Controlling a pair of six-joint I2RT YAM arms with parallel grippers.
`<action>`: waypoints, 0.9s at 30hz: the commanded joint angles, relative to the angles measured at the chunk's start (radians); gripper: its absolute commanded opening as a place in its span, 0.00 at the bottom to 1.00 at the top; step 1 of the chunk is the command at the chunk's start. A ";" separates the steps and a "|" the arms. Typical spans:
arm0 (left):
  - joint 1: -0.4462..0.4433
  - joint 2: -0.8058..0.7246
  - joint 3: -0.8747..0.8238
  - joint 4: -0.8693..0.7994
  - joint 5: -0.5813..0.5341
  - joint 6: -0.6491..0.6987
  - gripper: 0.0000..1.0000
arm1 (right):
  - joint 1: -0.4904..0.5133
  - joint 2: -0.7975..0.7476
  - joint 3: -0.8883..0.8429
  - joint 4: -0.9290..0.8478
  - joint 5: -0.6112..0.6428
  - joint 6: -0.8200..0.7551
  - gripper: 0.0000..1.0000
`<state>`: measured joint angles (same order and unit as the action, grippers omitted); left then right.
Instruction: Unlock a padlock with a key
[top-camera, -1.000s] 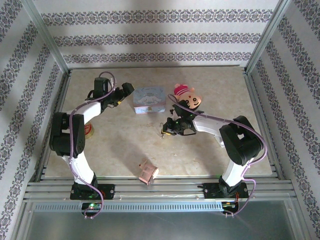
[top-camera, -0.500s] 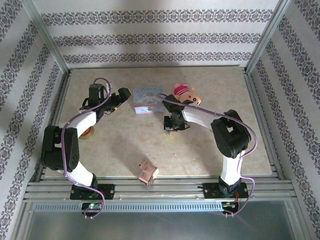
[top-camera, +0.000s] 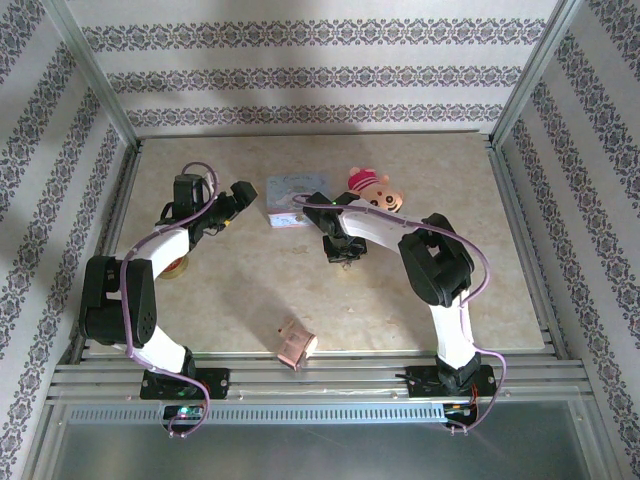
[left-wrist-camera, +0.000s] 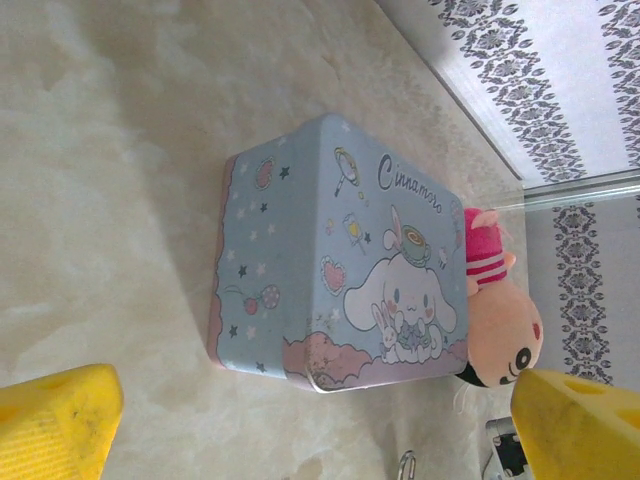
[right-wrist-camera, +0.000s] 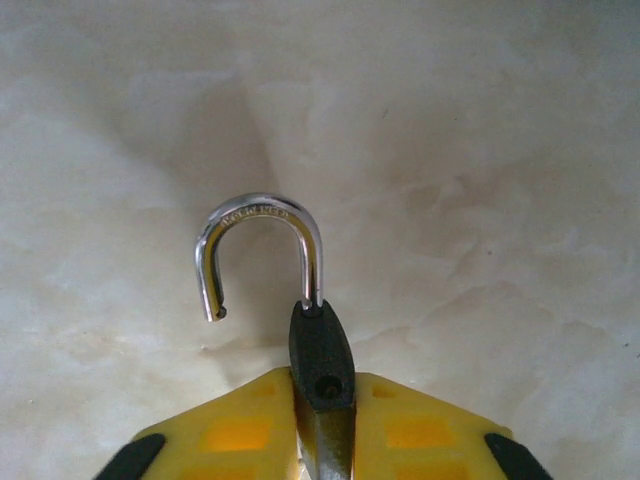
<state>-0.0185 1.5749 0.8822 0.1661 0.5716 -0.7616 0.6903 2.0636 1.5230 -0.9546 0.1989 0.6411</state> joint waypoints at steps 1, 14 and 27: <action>0.018 -0.035 -0.014 0.038 -0.002 -0.011 0.99 | 0.016 0.022 0.029 -0.053 0.040 0.011 0.20; 0.028 -0.034 -0.031 0.057 -0.009 -0.029 0.99 | 0.053 -0.004 0.053 -0.034 0.019 0.028 0.25; 0.038 -0.051 -0.040 0.062 -0.003 -0.038 0.99 | 0.066 0.024 0.068 0.027 -0.064 0.020 0.30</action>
<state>0.0021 1.5585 0.8543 0.1814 0.5716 -0.7914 0.7425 2.0712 1.5753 -0.9409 0.1646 0.6548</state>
